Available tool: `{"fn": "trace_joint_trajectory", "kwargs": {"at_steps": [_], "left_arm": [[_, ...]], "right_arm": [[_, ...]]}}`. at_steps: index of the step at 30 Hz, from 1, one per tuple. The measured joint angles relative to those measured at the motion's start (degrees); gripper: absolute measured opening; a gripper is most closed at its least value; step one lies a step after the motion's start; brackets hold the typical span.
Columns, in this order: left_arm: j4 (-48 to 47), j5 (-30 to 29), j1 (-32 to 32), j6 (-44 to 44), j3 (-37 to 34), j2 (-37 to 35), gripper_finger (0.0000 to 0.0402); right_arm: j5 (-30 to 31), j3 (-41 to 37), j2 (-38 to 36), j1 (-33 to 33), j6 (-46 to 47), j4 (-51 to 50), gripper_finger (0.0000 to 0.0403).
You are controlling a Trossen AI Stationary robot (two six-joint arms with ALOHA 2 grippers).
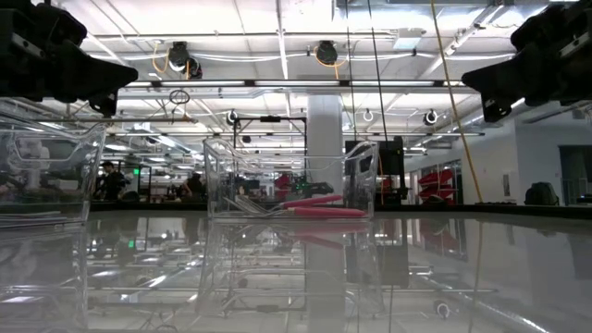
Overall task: Sort silverware by color (type)
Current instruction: Return to Home Position
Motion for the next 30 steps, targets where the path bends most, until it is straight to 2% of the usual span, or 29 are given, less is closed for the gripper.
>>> {"fn": "trace_joint_trajectory", "kwargs": {"at_steps": [4, 10, 22, 30], "left_arm": [[-0.02, 0.0, 0.0, 0.48, 0.0, 0.0, 0.0001], [0.02, 0.21, 0.0, 1.44, -0.02, 0.02, 0.0001], [0.09, 1.33, -0.04, -1.4, -0.04, 0.02, 0.0001], [0.09, 0.83, -0.13, 2.92, -0.04, 0.02, 0.0001]], "right_arm": [[2.13, 0.0, 0.02, 2.98, -0.91, 0.03, 0.0], [5.0, 0.0, 0.04, 3.44, -0.96, 0.6, 0.0], [5.0, 0.0, 0.04, 3.41, 1.27, 0.77, 0.001], [4.98, 0.0, 0.04, 3.41, 1.29, 0.84, 0.001]]}}
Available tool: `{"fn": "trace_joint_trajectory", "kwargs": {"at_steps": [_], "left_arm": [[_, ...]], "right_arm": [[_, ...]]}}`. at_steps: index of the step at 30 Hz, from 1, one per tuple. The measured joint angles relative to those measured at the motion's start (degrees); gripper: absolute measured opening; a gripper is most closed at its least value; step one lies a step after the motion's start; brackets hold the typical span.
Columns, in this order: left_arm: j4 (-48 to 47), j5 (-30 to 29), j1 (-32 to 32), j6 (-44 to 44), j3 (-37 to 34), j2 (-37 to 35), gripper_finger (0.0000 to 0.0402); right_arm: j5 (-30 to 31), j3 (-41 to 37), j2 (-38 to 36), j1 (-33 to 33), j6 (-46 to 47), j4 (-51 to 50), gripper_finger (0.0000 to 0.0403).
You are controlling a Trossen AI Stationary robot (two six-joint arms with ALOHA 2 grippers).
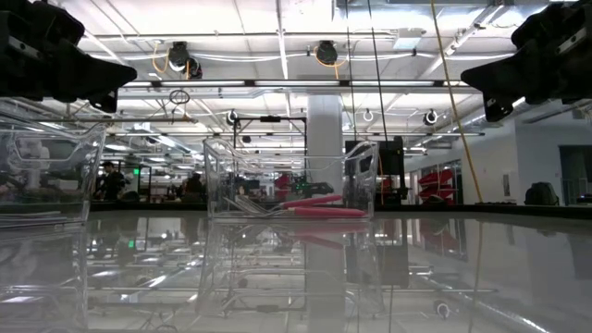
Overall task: Sort silverware by color (type)
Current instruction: Return to Home Position
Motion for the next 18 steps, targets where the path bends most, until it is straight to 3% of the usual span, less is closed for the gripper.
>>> {"fn": "trace_joint_trajectory", "kwargs": {"at_steps": [10, 18], "left_arm": [[0.04, 0.36, 0.0, -1.49, 0.0, 0.0, 0.0001], [0.21, -0.78, 0.02, -10.32, 0.0, 0.02, 0.0001]], "right_arm": [[-0.02, 0.0, 0.02, 0.0, 0.0, 0.02, 0.0011], [-0.03, 0.0, 0.02, 0.0, 0.0, 0.04, 0.0011]]}}
